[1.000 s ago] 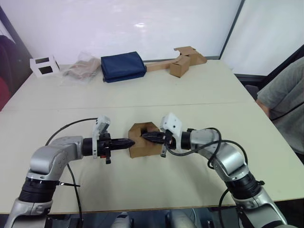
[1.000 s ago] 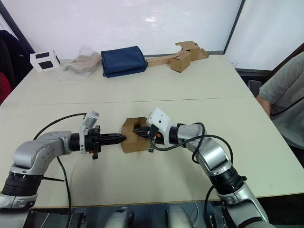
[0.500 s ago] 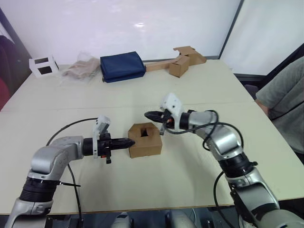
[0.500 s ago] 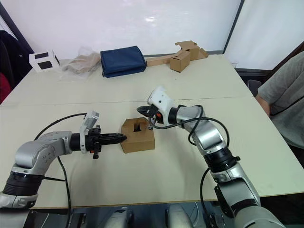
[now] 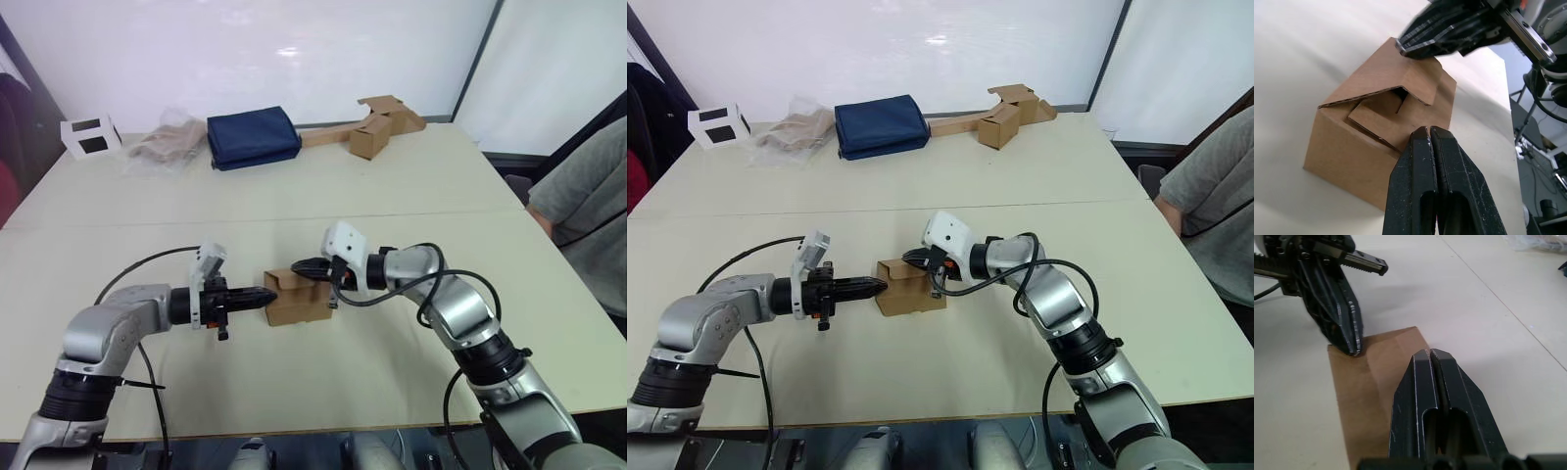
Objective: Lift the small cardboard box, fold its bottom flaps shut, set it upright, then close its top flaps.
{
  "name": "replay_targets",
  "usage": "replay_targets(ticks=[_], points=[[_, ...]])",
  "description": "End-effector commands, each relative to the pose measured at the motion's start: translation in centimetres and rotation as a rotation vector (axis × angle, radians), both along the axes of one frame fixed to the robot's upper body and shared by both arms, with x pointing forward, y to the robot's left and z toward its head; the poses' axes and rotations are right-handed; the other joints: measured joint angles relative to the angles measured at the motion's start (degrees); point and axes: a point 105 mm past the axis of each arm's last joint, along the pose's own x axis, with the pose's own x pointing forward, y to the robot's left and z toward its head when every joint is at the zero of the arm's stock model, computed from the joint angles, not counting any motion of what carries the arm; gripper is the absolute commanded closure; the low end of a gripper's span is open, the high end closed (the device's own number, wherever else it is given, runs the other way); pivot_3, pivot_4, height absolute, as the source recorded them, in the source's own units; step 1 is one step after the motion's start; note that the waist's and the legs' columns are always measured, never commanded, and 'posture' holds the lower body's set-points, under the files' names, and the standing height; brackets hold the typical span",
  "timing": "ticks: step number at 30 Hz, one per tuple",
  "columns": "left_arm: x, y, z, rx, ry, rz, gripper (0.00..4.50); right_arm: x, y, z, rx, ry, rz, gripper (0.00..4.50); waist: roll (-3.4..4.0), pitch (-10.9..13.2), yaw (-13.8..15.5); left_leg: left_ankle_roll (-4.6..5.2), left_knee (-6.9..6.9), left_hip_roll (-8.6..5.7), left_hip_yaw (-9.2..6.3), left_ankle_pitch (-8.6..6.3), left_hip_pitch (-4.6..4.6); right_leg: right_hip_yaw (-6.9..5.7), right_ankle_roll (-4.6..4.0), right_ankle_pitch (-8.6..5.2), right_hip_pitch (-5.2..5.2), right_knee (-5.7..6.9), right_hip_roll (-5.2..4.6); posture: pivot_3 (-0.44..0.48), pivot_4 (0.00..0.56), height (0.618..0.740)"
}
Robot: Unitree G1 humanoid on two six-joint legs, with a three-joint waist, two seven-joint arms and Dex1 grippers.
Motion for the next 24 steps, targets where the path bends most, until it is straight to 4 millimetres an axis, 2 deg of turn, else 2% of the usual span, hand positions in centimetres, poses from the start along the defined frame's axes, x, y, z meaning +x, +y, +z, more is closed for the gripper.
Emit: replay_targets(ticks=[1,5,10,14,20,24], points=[[0.8,0.8,1.4,-0.035,-0.034,0.043,4.45,-0.6,0.5,0.6,0.016,-0.024,0.018,4.50,0.00,0.00,0.00,0.00,0.00,0.00,0.00,0.00,0.00,0.00,0.00,0.00,0.00,0.00,0.00,0.000,0.150,0.740],[1.7,0.8,2.4,-0.066,-0.060,0.072,4.45,-0.6,0.5,0.1,0.004,-0.018,0.012,4.50,0.00,0.00,0.06,0.00,0.00,0.00,-0.01,0.00,-0.01,-0.01,0.00,0.00,0.00,0.00,0.00,0.000,0.150,0.740],[2.4,-0.5,2.7,-0.069,-0.091,0.084,4.45,-0.6,0.5,-0.1,0.001,-0.014,0.004,4.50,0.00,0.00,-0.01,0.00,0.00,0.00,0.00,0.00,-0.01,-0.01,0.00,0.00,0.00,-0.01,-0.01,0.000,0.150,0.740],[2.8,-1.6,2.0,-0.055,-0.092,0.074,4.45,-0.5,0.5,0.0,0.005,-0.017,-0.003,4.50,0.00,0.00,0.03,0.00,0.00,0.00,0.00,0.00,0.00,-0.01,0.00,0.00,0.00,-0.01,0.00,0.000,0.150,0.740],[3.5,-2.2,1.3,-0.028,-0.119,0.109,4.45,-0.7,0.3,0.6,0.023,-0.030,-0.006,4.50,0.00,0.00,0.02,0.00,0.00,-0.01,-0.01,0.00,0.00,-0.01,0.00,0.00,-0.01,-0.01,0.00,0.000,0.150,0.740],[3.5,-2.3,1.2,-0.032,-0.117,0.108,4.45,-1.8,0.1,1.2,0.042,-0.022,0.030,4.50,0.00,0.00,0.09,-0.01,0.00,-0.01,0.00,0.00,-0.01,-0.01,0.00,0.00,0.00,-0.01,-0.01,0.000,0.150,0.740]])
